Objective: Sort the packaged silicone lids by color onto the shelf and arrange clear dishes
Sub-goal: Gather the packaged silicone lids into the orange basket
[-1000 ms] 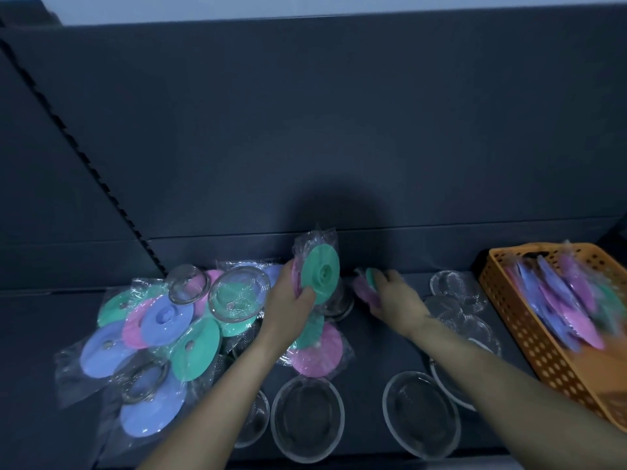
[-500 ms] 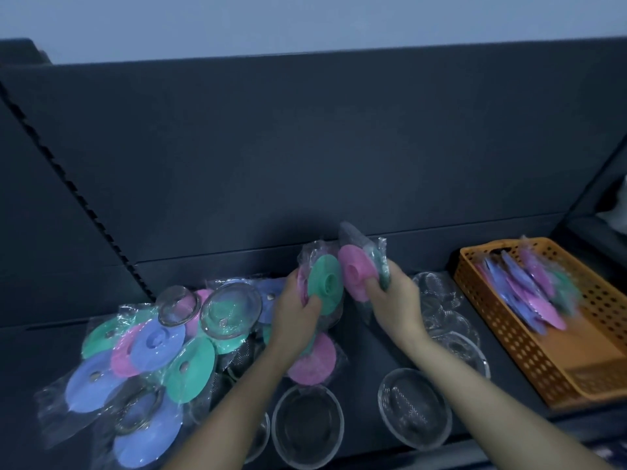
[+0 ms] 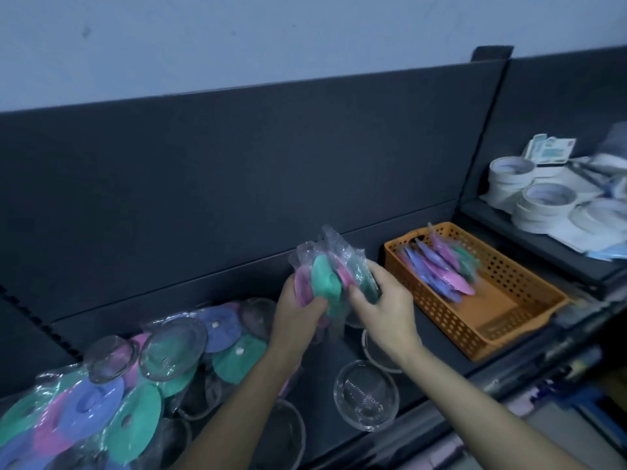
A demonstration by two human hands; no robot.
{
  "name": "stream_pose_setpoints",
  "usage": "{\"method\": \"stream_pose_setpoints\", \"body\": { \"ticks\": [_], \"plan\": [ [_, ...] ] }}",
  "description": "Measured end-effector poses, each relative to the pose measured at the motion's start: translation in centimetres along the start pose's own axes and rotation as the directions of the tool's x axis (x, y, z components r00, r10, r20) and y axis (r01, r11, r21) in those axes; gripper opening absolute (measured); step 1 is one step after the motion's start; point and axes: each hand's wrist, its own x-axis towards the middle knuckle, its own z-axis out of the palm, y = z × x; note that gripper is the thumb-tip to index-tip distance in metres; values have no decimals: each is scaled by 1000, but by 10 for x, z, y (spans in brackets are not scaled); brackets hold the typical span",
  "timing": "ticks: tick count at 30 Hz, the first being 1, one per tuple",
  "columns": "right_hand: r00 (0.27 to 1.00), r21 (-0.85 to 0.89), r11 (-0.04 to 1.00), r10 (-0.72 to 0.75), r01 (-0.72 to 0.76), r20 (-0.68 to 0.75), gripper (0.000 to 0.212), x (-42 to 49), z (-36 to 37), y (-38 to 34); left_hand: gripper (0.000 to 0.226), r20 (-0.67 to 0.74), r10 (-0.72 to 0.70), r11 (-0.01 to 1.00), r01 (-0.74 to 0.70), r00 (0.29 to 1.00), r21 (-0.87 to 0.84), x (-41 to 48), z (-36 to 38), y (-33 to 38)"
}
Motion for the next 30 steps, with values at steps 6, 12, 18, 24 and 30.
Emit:
{"method": "stream_pose_setpoints", "body": {
  "ticks": [6, 12, 18, 24, 30],
  "plan": [
    [996, -47, 999, 18, -23, -90, 32, 15, -56, 27, 41, 144, -23, 999, 27, 989, -30, 9, 67, 7],
    [990, -100, 993, 42, -56, -138, 26, 31, -113, 66, 31, 253, -34, 999, 36, 967, -3, 18, 139, 1],
    [987, -259, 962, 47, -87, -156, 28, 46, -168, 105, 27, 292, -92, 996, 82, 952, 45, 34, 203, -16],
    [988, -361, 921, 153, -149, -18, 31, 52, -199, 138, 29, 231, -255, 967, 242, 939, 83, 48, 237, -51],
    [958, -453, 883, 227, -127, 173, 35, 49, -205, 171, 14, 240, -35, 849, -98, 970, 519, 52, 249, -64]
  ]
}}
